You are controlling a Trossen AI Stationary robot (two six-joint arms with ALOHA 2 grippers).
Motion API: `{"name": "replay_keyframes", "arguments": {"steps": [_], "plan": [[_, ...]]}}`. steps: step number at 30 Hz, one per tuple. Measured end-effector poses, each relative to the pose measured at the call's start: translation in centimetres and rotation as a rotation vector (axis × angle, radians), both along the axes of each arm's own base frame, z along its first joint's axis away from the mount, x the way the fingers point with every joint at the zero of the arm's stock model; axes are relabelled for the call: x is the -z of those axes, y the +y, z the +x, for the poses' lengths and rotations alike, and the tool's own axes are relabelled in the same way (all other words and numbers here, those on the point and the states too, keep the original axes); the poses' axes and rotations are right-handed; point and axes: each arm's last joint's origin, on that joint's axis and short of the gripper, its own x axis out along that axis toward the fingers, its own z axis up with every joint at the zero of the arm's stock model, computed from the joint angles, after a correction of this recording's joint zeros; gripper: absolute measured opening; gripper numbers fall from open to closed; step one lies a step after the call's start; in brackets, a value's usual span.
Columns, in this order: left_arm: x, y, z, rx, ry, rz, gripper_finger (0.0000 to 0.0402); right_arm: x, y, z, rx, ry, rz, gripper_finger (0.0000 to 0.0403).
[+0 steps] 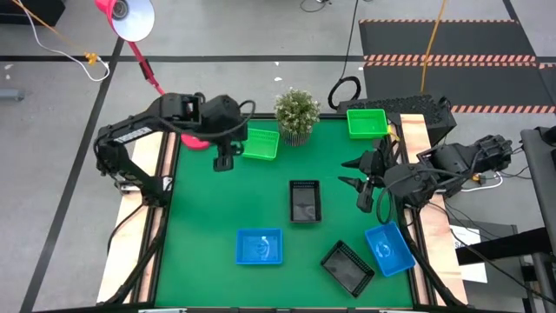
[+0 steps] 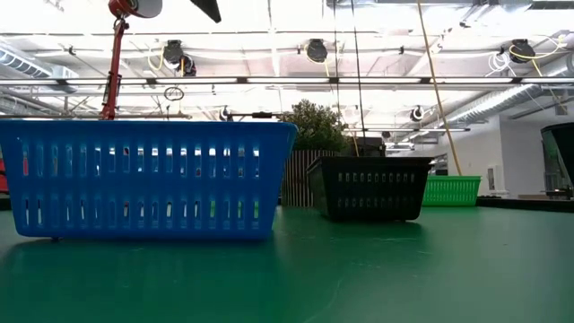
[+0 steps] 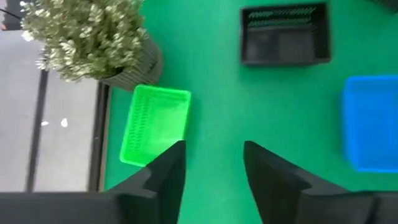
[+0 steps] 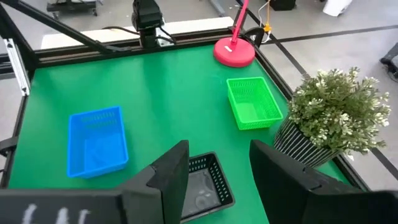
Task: Stack baskets by color
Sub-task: Stack the left green bin on the left stacked green bins
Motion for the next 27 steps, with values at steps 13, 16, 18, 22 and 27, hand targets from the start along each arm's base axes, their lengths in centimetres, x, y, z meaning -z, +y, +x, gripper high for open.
{"name": "replay_keyframes", "arguments": {"steps": [13, 16, 18, 22, 27], "plan": [[11.5, 5.4, 2.1, 0.116, 0.148, 0.055, 0.0158, 0.0, -0.6, 0.2, 0.018, 0.007, -0.020, 0.0164], [13.8, 6.4, 1.7, 0.113, 0.172, 0.051, 0.0180, 0.0, -0.6, 0.2, 0.017, 0.008, -0.021, 0.0164], [15.2, 6.9, 1.3, 0.124, 0.188, 0.031, 0.0192, 0.0, -0.6, 0.2, 0.013, 0.010, -0.027, 0.0164], [17.1, 8.0, 0.5, 0.129, 0.193, 0.010, 0.0199, 0.0, -0.6, 0.2, -0.001, 0.018, -0.050, 0.0164], [19.0, 8.8, 0.4, 0.119, 0.212, -0.011, 0.0200, 0.0, -0.8, 0.2, -0.002, 0.024, -0.066, 0.0164]]}}
